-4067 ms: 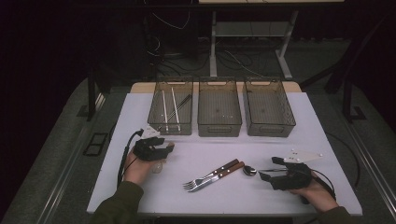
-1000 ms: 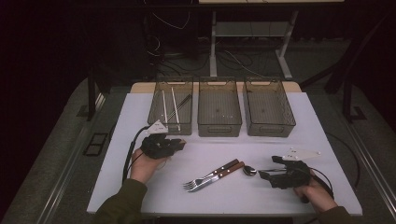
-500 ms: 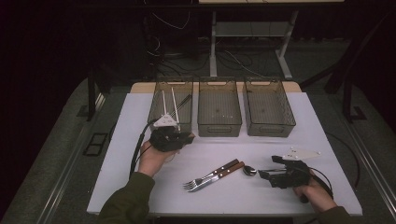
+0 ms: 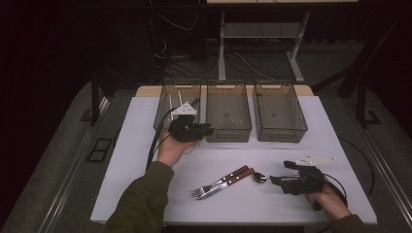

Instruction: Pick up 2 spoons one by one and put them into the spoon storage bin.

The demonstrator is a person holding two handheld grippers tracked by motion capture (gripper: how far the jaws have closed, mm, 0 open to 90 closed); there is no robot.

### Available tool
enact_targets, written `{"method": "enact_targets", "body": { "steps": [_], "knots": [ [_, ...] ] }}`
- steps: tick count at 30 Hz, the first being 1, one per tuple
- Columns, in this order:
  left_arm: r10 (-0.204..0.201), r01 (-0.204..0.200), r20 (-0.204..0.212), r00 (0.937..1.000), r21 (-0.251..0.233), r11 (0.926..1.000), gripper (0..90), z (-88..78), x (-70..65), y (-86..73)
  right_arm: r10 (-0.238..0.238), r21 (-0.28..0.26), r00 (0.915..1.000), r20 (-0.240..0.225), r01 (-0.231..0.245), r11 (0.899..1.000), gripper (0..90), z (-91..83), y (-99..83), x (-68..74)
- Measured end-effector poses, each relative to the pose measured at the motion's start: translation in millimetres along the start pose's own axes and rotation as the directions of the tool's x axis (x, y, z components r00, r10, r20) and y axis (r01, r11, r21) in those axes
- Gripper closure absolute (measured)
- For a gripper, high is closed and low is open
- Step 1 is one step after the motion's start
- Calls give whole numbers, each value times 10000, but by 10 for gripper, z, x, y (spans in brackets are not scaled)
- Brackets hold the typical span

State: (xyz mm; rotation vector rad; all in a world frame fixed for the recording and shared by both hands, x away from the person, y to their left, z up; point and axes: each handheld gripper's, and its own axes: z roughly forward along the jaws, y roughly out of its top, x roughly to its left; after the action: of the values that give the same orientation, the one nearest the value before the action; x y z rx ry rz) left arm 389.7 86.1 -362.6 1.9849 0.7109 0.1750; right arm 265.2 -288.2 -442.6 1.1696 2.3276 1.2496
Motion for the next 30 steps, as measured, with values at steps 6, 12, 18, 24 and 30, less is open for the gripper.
{"method": "enact_targets", "body": {
  "steps": [6, 12, 18, 24, 30],
  "knots": [
    [52, -53, -22, 10000, -182, 9998, 731, 133, 29, 199, 38, -45, 10000, 25, -38, 10000, 179, -10, -3, -19],
    [108, -111, -157, 9998, -207, 9997, 731, 286, 85, 384, 98, -55, 9999, 58, -98, 9999, 179, -19, -1, -26],
    [161, -170, -290, 9994, -325, 9993, 730, 432, 129, 555, 88, -77, 10000, -15, -88, 9999, 179, -22, -1, -23],
    [252, -265, -477, 9985, -258, 9993, 730, 580, 182, 697, 141, -76, 9999, -70, -141, 9999, 179, -23, 1, -13],
    [17, -34, -660, 9978, -248, 9997, 729, 735, 250, 728, 104, -170, 9998, -157, -107, 9998, 179, -36, 4, -18]
  ]
}}
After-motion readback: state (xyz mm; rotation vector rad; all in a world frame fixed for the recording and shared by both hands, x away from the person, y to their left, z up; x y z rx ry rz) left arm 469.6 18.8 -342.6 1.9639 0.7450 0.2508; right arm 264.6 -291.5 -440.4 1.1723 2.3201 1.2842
